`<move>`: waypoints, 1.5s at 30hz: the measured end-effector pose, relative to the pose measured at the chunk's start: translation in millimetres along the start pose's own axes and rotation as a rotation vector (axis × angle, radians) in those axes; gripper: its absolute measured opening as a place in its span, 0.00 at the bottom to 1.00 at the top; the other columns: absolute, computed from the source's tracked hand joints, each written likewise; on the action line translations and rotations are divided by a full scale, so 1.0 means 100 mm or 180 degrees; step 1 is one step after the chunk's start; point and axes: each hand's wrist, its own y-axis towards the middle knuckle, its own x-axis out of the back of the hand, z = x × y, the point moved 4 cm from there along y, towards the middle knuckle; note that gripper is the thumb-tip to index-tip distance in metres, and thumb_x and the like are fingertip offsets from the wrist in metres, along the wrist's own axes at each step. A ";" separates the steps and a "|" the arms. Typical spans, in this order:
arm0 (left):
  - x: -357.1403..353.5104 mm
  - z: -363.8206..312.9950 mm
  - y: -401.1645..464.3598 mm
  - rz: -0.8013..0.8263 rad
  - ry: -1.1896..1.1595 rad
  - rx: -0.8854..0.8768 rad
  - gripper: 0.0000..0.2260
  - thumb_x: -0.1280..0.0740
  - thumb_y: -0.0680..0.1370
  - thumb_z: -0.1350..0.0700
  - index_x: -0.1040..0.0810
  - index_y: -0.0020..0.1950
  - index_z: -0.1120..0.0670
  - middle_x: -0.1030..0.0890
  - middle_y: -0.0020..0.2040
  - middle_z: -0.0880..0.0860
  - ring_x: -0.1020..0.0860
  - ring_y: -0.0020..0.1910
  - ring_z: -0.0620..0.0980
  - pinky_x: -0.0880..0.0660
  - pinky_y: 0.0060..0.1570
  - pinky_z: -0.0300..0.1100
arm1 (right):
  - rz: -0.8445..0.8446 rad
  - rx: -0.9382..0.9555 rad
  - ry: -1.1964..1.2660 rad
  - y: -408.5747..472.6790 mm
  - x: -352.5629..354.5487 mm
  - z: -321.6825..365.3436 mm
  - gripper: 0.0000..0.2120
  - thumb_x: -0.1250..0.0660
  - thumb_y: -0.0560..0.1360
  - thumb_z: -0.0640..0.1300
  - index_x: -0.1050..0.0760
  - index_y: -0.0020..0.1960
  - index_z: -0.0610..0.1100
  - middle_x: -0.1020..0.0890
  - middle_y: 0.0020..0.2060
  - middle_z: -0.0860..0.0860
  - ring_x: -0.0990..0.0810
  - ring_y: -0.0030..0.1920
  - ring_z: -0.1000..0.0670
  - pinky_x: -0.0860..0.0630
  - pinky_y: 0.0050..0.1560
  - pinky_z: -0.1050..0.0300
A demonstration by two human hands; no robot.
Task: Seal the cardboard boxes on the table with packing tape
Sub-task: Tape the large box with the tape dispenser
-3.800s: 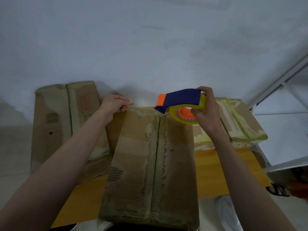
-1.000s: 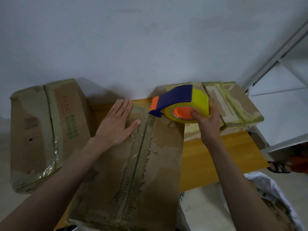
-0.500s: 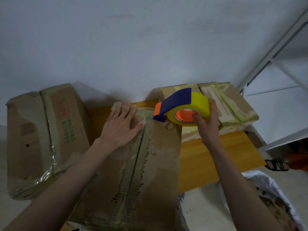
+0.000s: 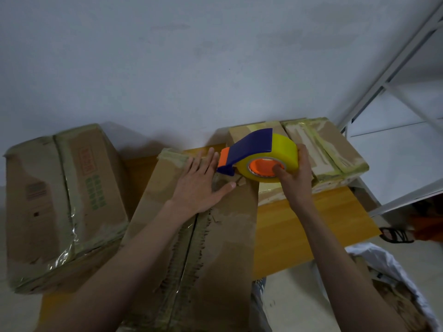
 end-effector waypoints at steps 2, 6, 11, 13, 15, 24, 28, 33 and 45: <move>-0.03 0.01 -0.01 -0.0043 0.0036 0.0028 0.47 0.63 0.72 0.22 0.60 0.82 0.51 0.60 0.82 0.49 0.62 0.81 0.51 0.60 0.79 0.52 | 0.0019 -0.0014 0.0037 0.01 0.00 0.00 0.22 0.31 0.72 0.42 0.32 0.64 0.50 0.23 0.53 0.54 0.20 0.52 0.50 0.19 0.42 0.55; -0.06 0.02 -0.02 -0.0089 0.0038 0.0049 0.47 0.60 0.72 0.22 0.61 0.82 0.51 0.61 0.82 0.48 0.63 0.81 0.51 0.61 0.79 0.51 | -0.0002 -0.0115 0.0168 0.01 0.00 0.02 0.22 0.30 0.72 0.41 0.31 0.60 0.58 0.23 0.51 0.65 0.21 0.51 0.55 0.20 0.42 0.55; -0.06 0.04 -0.01 -0.0130 0.0026 0.0020 0.47 0.59 0.73 0.22 0.61 0.82 0.50 0.61 0.82 0.48 0.64 0.80 0.49 0.61 0.79 0.51 | -0.0027 -0.0117 0.0283 0.03 0.11 -0.01 0.21 0.29 0.70 0.40 0.28 0.61 0.51 0.22 0.54 0.48 0.20 0.53 0.42 0.20 0.45 0.42; -0.07 0.05 -0.01 -0.0119 0.0071 0.0037 0.47 0.59 0.73 0.22 0.61 0.82 0.50 0.62 0.82 0.48 0.64 0.80 0.49 0.61 0.79 0.52 | -0.0138 -0.0159 0.0362 0.02 0.24 -0.04 0.21 0.30 0.70 0.39 0.28 0.62 0.46 0.22 0.55 0.43 0.20 0.52 0.40 0.20 0.43 0.43; -0.08 0.05 0.00 -0.0118 0.0108 0.0051 0.47 0.60 0.73 0.22 0.62 0.82 0.50 0.63 0.82 0.47 0.64 0.80 0.49 0.61 0.79 0.52 | -0.0279 -0.0212 0.0450 -0.01 0.41 -0.06 0.21 0.30 0.71 0.38 0.28 0.63 0.46 0.21 0.54 0.41 0.19 0.51 0.40 0.20 0.41 0.49; -0.06 0.00 0.00 -0.0075 0.0216 -0.0044 0.43 0.63 0.73 0.23 0.65 0.81 0.44 0.64 0.82 0.50 0.64 0.80 0.55 0.61 0.78 0.56 | -0.0447 -0.0326 0.0571 -0.15 0.66 -0.19 0.21 0.33 0.73 0.35 0.28 0.59 0.54 0.21 0.52 0.51 0.19 0.50 0.49 0.20 0.43 0.53; -0.06 -0.04 0.00 -0.0013 0.0283 -0.0155 0.39 0.64 0.74 0.25 0.65 0.80 0.41 0.66 0.81 0.50 0.64 0.80 0.59 0.62 0.78 0.59 | -0.0420 -0.0309 0.0484 -0.18 0.67 -0.22 0.25 0.34 0.76 0.29 0.29 0.59 0.57 0.21 0.50 0.58 0.19 0.49 0.52 0.20 0.44 0.53; -0.08 -0.30 0.00 0.0052 0.0118 -0.0368 0.41 0.65 0.75 0.28 0.65 0.81 0.50 0.67 0.81 0.49 0.68 0.79 0.50 0.64 0.78 0.51 | -0.0410 -0.0259 0.0464 -0.19 0.72 -0.23 0.23 0.33 0.74 0.34 0.29 0.60 0.59 0.21 0.52 0.53 0.19 0.51 0.47 0.19 0.44 0.51; -0.26 -0.80 0.10 0.0036 0.0042 -0.0324 0.50 0.50 0.73 0.23 0.66 0.81 0.53 0.66 0.81 0.51 0.66 0.80 0.51 0.59 0.79 0.53 | -0.0065 -0.0161 -0.0016 -0.12 0.80 -0.17 0.24 0.27 0.69 0.36 0.30 0.62 0.48 0.22 0.51 0.58 0.21 0.47 0.57 0.22 0.40 0.59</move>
